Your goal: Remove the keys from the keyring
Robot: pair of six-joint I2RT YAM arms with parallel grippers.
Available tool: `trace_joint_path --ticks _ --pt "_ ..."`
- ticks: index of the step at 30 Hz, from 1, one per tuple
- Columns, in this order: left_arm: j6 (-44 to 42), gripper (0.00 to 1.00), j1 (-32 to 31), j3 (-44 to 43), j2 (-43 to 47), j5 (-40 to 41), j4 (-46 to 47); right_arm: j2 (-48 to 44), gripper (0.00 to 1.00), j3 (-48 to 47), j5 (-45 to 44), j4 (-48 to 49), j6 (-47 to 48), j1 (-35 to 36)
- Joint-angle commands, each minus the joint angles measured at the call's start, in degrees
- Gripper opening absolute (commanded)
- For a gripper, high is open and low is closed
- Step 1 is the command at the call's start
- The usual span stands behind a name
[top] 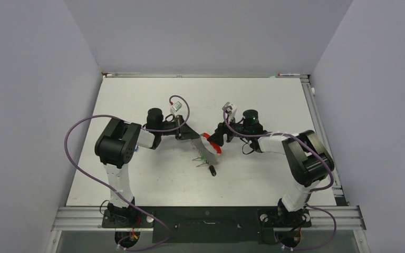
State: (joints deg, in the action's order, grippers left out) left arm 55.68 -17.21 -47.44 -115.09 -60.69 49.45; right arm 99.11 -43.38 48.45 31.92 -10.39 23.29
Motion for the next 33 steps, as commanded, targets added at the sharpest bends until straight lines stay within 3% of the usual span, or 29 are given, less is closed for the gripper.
trace_joint_path --ticks 1,8,12,14,17,22,31,32,33 --pt "1.52 0.00 0.16 -0.02 4.49 -0.58 6.22 -3.16 0.71 -3.66 -5.53 -11.32 9.17 3.60" --pt "-0.79 0.00 0.07 0.68 6.24 0.10 4.25 -3.59 0.60 -6.71 -12.99 -20.12 16.00 6.77" --pt "-1.88 0.00 0.16 0.86 7.46 0.55 3.19 -4.17 0.40 -9.44 -16.57 -24.16 20.39 9.33" --pt "-3.60 0.00 0.29 0.80 8.42 0.63 1.43 -4.59 0.22 -11.03 -17.03 -27.17 22.76 9.88" --pt "-7.86 0.36 1.56 0.94 11.21 2.13 -4.07 -5.82 0.10 -14.37 -16.29 -32.34 27.22 10.35" --pt "-10.54 0.69 7.80 1.58 16.00 3.09 -7.97 -8.58 0.05 -19.71 -14.65 -43.46 35.46 12.11" --pt "-21.73 0.93 18.92 0.08 22.68 4.52 -22.23 -16.13 0.05 -22.10 -12.09 -57.87 42.13 18.81" --pt "-22.36 0.99 19.83 0.16 23.51 4.46 -23.11 -16.93 0.05 -21.93 -11.37 -59.41 42.75 19.59" --pt "-23.13 0.97 20.45 0.16 24.06 4.33 -24.31 -17.55 0.05 -21.66 -10.90 -60.26 42.78 20.22"
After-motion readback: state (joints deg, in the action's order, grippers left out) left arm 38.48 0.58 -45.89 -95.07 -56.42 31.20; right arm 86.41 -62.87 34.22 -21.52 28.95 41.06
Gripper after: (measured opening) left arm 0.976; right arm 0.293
